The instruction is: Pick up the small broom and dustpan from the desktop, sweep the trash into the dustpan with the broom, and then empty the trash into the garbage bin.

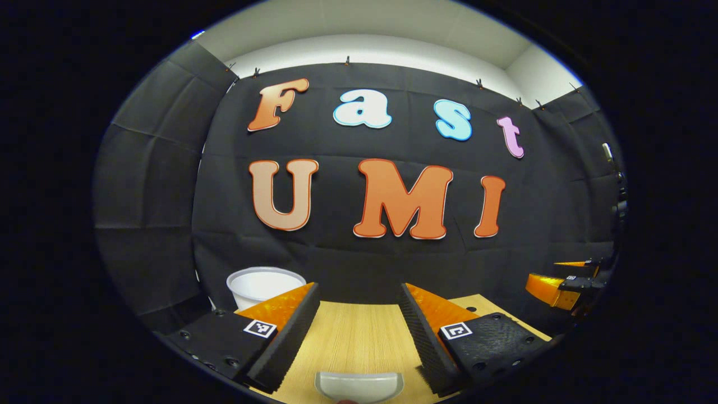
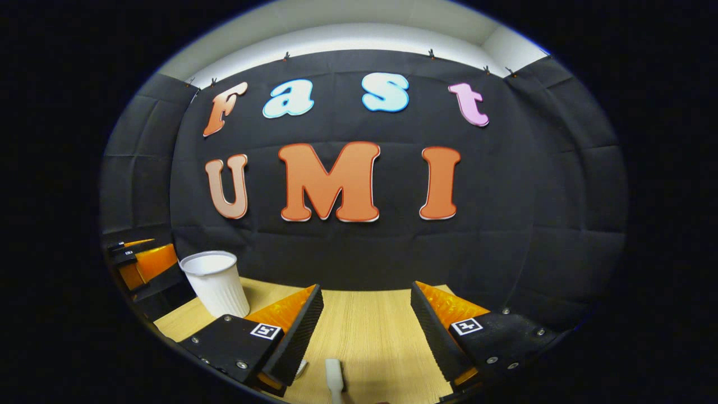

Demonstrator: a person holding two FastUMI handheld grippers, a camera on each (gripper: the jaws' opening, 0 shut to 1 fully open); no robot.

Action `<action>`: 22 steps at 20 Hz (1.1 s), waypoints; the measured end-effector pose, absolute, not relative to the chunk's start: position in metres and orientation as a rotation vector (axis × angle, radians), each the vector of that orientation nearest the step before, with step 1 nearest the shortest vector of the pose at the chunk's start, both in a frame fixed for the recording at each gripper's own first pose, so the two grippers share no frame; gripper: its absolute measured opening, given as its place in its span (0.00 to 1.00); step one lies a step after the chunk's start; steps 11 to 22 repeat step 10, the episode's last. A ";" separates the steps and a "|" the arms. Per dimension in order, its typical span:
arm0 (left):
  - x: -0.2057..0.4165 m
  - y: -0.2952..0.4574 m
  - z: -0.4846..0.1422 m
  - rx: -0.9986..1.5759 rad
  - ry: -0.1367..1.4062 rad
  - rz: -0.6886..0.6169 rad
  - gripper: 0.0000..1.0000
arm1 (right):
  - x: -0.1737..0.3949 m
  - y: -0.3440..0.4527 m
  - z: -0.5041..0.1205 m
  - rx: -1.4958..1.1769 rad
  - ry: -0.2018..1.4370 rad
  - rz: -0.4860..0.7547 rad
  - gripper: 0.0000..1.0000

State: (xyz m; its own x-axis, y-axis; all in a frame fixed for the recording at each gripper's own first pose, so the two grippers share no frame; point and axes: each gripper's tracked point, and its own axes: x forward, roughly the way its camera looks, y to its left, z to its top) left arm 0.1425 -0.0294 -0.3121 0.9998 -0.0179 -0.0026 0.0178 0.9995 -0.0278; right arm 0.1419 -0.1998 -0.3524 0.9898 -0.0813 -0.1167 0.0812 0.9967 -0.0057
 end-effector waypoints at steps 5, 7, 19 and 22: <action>0.138 -0.034 -0.293 -0.015 -0.057 -0.022 0.90 | 0.135 -0.202 -0.332 0.014 0.063 -0.089 0.94; 0.135 -0.038 -0.283 -0.014 -0.092 -0.026 0.91 | 0.133 -0.201 -0.321 0.027 0.036 -0.087 0.94; 0.129 -0.042 -0.271 -0.009 -0.127 -0.030 0.92 | 0.131 -0.200 -0.315 0.030 0.017 -0.079 0.94; 0.129 -0.042 -0.271 -0.009 -0.127 -0.030 0.92 | 0.131 -0.200 -0.315 0.030 0.017 -0.079 0.94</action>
